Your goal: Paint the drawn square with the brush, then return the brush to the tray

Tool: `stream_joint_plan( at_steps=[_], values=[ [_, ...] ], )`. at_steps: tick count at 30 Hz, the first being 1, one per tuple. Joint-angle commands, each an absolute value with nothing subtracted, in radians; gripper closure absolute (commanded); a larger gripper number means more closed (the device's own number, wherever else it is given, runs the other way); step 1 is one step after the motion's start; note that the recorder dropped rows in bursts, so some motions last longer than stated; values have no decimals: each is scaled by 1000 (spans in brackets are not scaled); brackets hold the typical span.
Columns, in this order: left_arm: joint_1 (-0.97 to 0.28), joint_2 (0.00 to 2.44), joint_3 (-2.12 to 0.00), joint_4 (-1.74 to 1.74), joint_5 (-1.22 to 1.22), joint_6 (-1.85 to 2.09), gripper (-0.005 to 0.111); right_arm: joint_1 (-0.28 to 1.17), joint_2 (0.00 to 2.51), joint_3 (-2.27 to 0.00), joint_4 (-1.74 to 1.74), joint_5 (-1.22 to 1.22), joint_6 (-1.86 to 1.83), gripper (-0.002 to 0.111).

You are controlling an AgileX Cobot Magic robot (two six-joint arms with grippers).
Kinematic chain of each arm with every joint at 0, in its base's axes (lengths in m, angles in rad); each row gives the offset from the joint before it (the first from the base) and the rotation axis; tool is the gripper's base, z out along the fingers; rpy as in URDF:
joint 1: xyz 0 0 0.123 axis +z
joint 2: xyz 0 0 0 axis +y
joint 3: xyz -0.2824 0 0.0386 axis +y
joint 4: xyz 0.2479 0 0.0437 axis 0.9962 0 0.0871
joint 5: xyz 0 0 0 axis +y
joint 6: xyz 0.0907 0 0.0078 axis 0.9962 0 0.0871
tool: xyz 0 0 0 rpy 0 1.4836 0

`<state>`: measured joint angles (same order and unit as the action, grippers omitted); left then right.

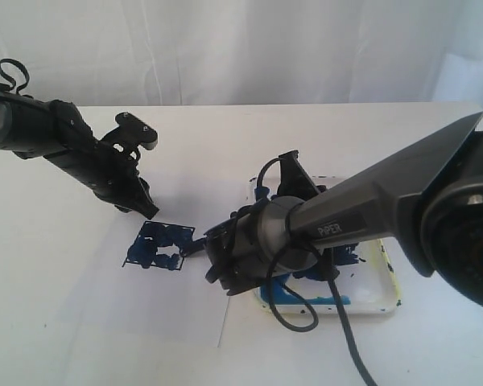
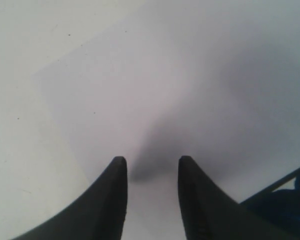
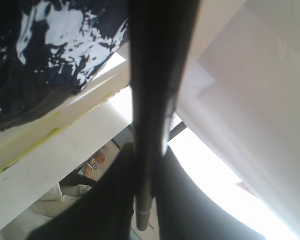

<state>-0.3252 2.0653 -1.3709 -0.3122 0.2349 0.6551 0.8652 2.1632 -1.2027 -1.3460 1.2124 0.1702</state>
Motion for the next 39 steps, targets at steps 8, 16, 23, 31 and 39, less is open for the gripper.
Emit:
stream_joint_plan(
  at_steps=[8,16,23,31,39],
  values=[
    [-322,2065,-1365,-306,282,653,67,900,2157,-1198,-1361,1221,155,108],
    [-322,2065,-1365,-306,282,653,67,923,2157,-1198,-1362,1221,155,108],
    [-322,2065,-1365,-306,282,653,67,927,2153,-1198,-1418,1221,216,108],
    [-322,2065,-1365,-306,282,653,67,927,2155,-1200,-1437,1221,185,108],
    [-322,2065,-1365,-306,282,653,67,927,2156,-1202,-1528,1221,186,108]
  ],
)
